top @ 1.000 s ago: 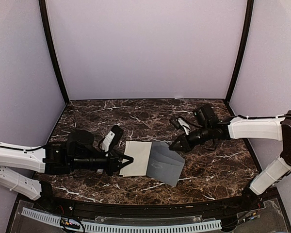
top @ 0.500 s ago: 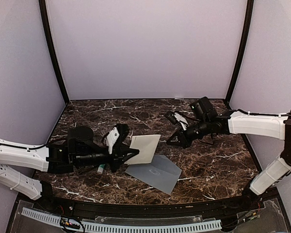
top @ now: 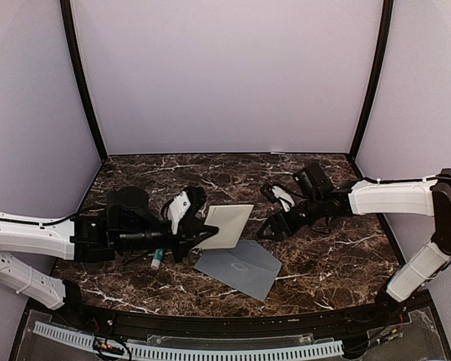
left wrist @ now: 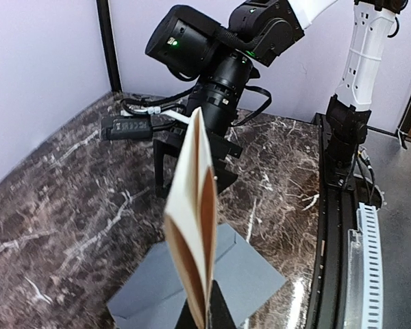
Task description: Place the letter into the envelope and seal it
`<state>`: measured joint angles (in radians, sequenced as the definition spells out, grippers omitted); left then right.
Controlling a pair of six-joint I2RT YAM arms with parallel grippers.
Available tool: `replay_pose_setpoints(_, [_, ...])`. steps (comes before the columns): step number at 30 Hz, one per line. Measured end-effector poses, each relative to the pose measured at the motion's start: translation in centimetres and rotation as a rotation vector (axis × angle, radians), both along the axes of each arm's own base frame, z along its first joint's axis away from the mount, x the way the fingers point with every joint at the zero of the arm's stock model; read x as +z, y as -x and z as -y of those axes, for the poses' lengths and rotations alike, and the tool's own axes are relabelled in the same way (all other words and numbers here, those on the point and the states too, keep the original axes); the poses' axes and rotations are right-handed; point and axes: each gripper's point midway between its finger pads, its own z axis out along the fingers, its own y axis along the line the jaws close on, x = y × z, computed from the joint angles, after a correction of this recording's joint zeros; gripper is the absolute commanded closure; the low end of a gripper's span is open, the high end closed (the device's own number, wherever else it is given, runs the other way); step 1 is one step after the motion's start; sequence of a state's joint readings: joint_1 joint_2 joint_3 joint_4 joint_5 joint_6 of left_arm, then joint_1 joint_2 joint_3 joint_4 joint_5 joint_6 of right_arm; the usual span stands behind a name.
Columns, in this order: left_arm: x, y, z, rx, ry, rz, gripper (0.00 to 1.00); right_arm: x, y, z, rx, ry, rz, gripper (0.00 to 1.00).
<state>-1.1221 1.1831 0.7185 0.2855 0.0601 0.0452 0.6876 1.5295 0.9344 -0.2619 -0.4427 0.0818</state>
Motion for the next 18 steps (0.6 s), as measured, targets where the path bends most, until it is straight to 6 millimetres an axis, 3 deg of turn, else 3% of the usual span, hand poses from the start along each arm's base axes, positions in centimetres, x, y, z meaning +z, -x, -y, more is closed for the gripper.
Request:
replay_pose_setpoints(4, [-3.9,1.3,-1.6,0.028,-0.010,-0.200,1.00,-3.8,1.7,1.8,-0.069,0.052,-0.103,0.15])
replay_pose_setpoints(7, [-7.0,2.4,-3.5,0.067,-0.023,-0.335,1.00,-5.2,2.4,2.4,-0.104,0.055,-0.149,0.14])
replay_pose_setpoints(12, [-10.0,2.8,-5.2,0.144,-0.031,-0.464,1.00,-6.6,3.4,2.8,-0.142,0.020,-0.204,0.16])
replay_pose_setpoints(18, [-13.8,1.9,-5.0,0.240,-0.085,-0.560,1.00,-7.1,4.2,2.9,-0.161,-0.082,-0.272,0.20])
